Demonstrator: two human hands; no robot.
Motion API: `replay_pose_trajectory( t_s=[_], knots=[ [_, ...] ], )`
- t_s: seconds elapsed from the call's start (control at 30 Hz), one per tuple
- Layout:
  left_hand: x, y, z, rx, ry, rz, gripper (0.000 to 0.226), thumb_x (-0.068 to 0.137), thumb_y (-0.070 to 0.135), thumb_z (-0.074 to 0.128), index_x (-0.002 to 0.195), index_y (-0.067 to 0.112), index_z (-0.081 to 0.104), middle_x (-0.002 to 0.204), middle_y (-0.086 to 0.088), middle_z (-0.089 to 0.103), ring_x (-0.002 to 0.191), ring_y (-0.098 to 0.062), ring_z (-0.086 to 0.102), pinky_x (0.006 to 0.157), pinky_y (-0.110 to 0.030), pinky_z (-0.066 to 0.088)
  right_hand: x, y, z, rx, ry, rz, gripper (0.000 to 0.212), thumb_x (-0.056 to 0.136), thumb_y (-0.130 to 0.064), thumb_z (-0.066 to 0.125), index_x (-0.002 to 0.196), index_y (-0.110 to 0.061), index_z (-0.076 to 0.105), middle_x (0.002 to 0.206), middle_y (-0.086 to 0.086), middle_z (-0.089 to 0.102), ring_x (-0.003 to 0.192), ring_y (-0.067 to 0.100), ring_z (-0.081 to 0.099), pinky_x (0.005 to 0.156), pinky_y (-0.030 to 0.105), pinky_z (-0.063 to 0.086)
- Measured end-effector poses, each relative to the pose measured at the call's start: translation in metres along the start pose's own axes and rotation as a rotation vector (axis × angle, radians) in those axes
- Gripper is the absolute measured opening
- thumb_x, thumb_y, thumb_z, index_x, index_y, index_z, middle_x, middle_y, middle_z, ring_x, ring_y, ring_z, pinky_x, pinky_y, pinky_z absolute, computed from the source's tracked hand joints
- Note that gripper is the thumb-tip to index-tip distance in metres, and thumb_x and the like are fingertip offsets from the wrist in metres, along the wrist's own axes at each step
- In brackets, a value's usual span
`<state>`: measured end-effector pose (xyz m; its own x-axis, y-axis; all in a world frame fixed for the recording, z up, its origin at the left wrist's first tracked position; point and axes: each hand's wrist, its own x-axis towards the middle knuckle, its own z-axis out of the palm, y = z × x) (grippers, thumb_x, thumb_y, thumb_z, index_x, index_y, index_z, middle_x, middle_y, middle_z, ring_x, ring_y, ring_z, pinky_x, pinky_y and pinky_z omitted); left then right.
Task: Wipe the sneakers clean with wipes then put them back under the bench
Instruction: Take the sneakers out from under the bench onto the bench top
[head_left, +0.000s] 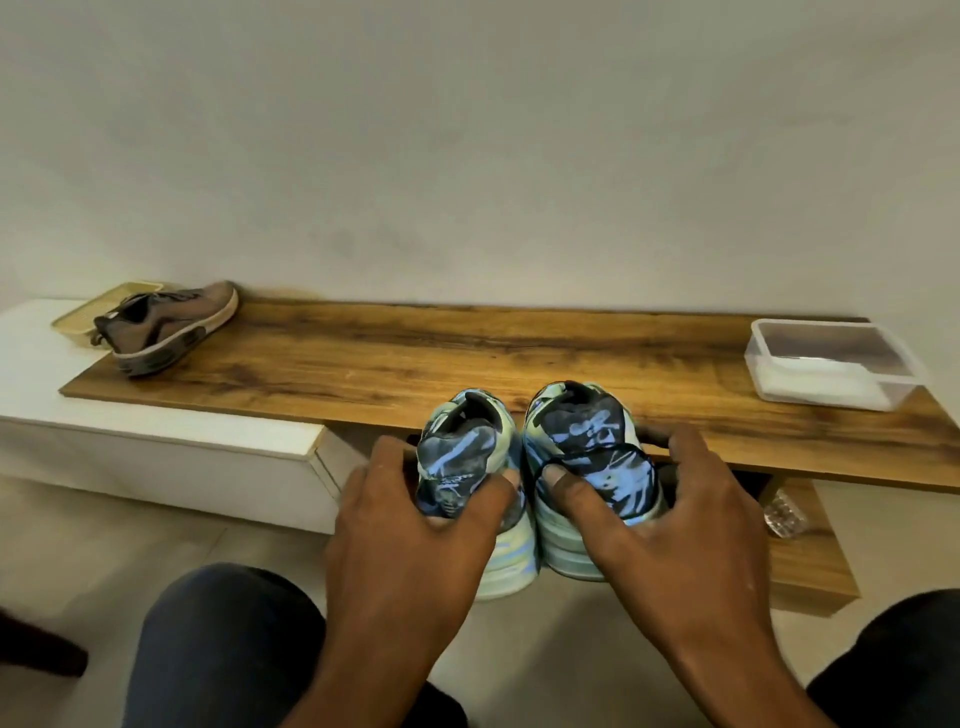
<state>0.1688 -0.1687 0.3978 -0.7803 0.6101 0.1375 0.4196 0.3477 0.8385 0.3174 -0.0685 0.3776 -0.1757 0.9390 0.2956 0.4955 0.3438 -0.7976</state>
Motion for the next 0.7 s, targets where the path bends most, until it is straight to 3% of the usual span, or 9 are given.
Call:
replay_pose_trajectory(
  t_s=[0.13, 0.27, 0.57, 0.7],
  knots=[
    [0.015, 0.015, 0.018, -0.049, 0.043, 0.014, 0.063, 0.046, 0.076, 0.069, 0.092, 0.035, 0.057, 0.093, 0.008, 0.067, 0.089, -0.015, 0.065, 0.079, -0.043, 0.054, 0.017, -0.002, -0.005, 0.011, 0.124, -0.004, 0.074, 0.049, -0.085, 0.067, 0.107, -0.042, 0.055, 0.097, -0.014, 0.065, 0.089, 0.015, 0.065, 0.075, 0.036, 0.055],
    [0.047, 0.034, 0.049, -0.031, 0.014, 0.033, 0.056, 0.058, 0.066, 0.078, 0.095, 0.034, 0.050, 0.098, 0.008, 0.056, 0.083, -0.008, 0.058, 0.066, -0.029, 0.043, 0.053, 0.008, 0.001, -0.015, 0.212, -0.054, 0.074, 0.048, -0.087, 0.064, 0.108, -0.046, 0.052, 0.096, -0.016, 0.059, 0.090, 0.015, 0.060, 0.073, 0.033, 0.051],
    [0.130, 0.028, 0.154, 0.052, 0.010, 0.228, 0.073, 0.059, 0.083, 0.057, 0.116, 0.038, 0.049, 0.105, 0.014, 0.049, 0.096, -0.014, 0.059, 0.075, -0.032, 0.049, 0.159, 0.080, 0.037, -0.074, 0.213, -0.005, 0.072, 0.060, -0.082, 0.069, 0.116, -0.039, 0.055, 0.104, -0.011, 0.064, 0.094, 0.015, 0.062, 0.078, 0.038, 0.056],
    [0.164, 0.017, 0.203, 0.111, -0.080, 0.261, 0.066, 0.063, 0.080, 0.057, 0.114, 0.040, 0.046, 0.108, 0.014, 0.049, 0.098, -0.013, 0.059, 0.078, -0.036, 0.056, 0.191, 0.124, 0.057, -0.074, 0.210, 0.038, 0.084, 0.059, -0.084, 0.064, 0.124, -0.031, 0.058, 0.112, -0.003, 0.066, 0.099, 0.020, 0.062, 0.081, 0.037, 0.056]
  ],
)
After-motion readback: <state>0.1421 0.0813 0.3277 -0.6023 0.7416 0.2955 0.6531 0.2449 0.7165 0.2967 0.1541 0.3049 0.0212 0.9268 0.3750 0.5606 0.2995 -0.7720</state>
